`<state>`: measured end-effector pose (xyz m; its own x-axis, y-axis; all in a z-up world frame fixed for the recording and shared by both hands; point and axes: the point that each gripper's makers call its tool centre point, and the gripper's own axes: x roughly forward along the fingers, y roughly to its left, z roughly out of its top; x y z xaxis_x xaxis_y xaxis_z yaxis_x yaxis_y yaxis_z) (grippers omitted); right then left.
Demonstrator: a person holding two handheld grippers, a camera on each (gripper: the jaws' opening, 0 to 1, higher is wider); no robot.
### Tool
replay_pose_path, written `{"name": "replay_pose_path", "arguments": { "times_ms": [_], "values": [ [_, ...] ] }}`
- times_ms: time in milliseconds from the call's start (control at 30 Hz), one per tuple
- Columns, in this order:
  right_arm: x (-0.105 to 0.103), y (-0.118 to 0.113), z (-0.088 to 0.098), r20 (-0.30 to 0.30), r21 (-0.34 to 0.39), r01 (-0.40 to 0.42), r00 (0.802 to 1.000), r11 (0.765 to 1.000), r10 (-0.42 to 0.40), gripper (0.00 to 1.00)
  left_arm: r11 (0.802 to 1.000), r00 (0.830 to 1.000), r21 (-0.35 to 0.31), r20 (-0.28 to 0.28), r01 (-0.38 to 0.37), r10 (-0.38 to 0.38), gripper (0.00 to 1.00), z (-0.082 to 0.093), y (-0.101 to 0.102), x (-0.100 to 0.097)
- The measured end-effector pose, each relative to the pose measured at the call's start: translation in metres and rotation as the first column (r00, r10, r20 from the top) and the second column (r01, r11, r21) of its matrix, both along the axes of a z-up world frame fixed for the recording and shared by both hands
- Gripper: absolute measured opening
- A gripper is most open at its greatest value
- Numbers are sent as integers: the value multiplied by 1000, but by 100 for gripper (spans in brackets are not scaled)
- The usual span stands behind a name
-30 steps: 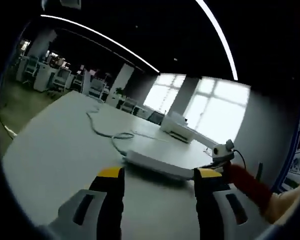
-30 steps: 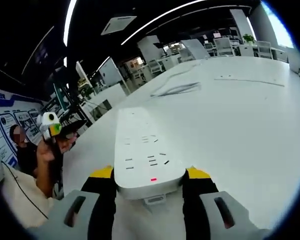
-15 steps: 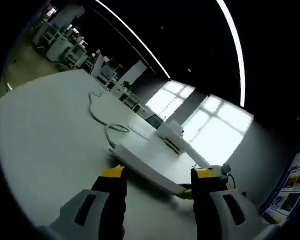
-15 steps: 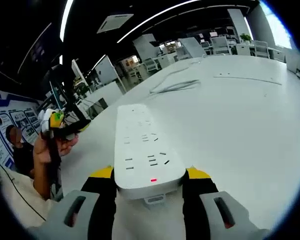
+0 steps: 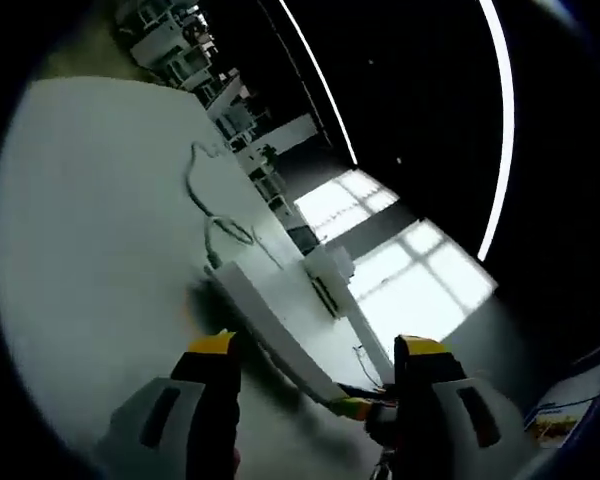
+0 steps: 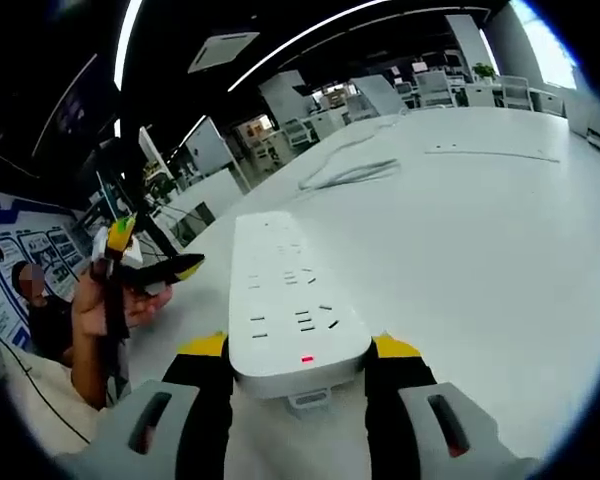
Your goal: Pick up the power strip scattered on the table, fix it on the side mounting bracket of the table, and press the switch
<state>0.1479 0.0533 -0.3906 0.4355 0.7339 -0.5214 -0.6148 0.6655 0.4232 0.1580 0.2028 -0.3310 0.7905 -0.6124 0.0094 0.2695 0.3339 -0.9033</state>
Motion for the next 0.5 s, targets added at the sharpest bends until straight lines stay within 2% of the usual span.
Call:
{"name": "replay_pose_path", "arguments": {
  "times_ms": [167,267,500],
  "values": [
    [-1,0,1,1,0,-3,1000,1000,3,47,999,999,-37,-47,-9,7,71,-6,1,9],
    [0,-1,2,3,1,-2,1000,1000,2,47,999,998,-22,-60,-29,28,75,-8,2,12],
    [-2,0,3,-11,11,5,1000,1000,-5,47,996,995,-87,-102,7,-16,75,-11,-12,20]
  ]
}}
